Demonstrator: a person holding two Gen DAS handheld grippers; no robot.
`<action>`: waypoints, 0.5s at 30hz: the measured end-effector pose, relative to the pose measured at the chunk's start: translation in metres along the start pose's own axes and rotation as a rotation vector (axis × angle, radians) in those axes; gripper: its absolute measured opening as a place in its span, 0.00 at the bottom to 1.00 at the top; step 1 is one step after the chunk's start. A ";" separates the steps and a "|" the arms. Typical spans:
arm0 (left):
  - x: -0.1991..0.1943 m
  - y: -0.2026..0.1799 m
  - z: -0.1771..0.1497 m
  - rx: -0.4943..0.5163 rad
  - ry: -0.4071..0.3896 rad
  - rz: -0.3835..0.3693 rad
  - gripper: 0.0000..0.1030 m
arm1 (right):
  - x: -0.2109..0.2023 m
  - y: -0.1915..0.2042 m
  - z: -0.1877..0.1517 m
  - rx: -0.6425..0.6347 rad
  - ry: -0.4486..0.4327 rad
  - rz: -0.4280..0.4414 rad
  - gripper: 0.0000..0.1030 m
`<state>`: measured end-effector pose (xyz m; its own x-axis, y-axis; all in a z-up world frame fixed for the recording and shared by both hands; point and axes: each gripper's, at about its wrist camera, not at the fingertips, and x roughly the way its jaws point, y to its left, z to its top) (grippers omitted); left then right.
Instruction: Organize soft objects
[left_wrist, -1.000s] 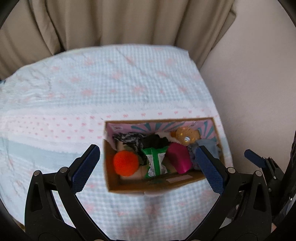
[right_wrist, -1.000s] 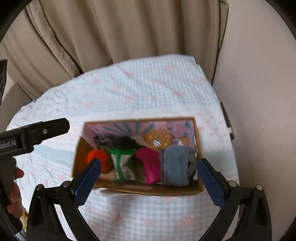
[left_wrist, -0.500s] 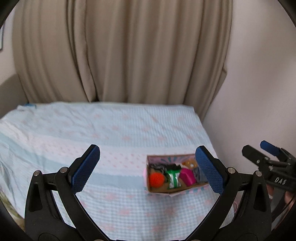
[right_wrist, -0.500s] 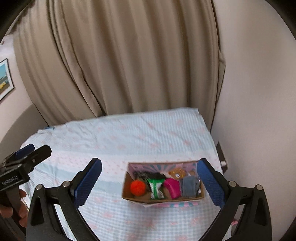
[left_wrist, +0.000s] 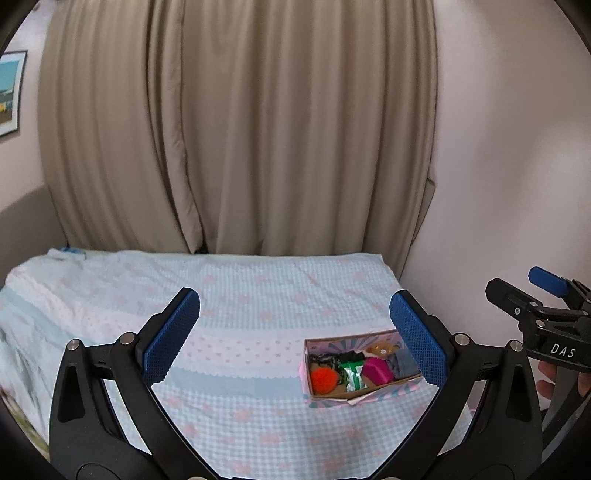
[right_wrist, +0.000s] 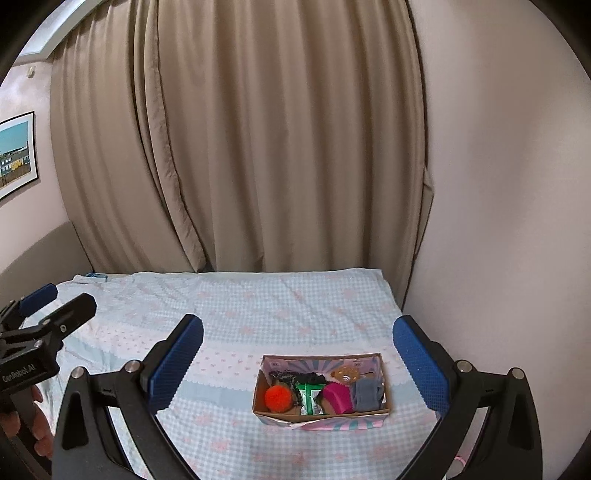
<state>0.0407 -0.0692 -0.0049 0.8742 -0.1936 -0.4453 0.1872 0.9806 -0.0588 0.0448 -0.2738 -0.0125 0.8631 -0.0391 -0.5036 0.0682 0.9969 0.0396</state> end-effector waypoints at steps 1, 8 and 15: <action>-0.003 -0.001 0.000 0.006 -0.009 -0.001 1.00 | -0.002 0.000 -0.001 0.008 -0.005 0.001 0.99; -0.019 -0.011 0.003 0.041 -0.059 -0.007 1.00 | -0.013 -0.001 -0.001 0.020 -0.040 -0.012 0.99; -0.027 -0.012 0.007 0.039 -0.083 -0.012 1.00 | -0.019 0.000 -0.001 0.014 -0.054 -0.021 0.99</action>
<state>0.0178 -0.0760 0.0138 0.9056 -0.2087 -0.3693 0.2135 0.9765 -0.0283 0.0278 -0.2731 -0.0041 0.8872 -0.0635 -0.4570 0.0929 0.9948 0.0421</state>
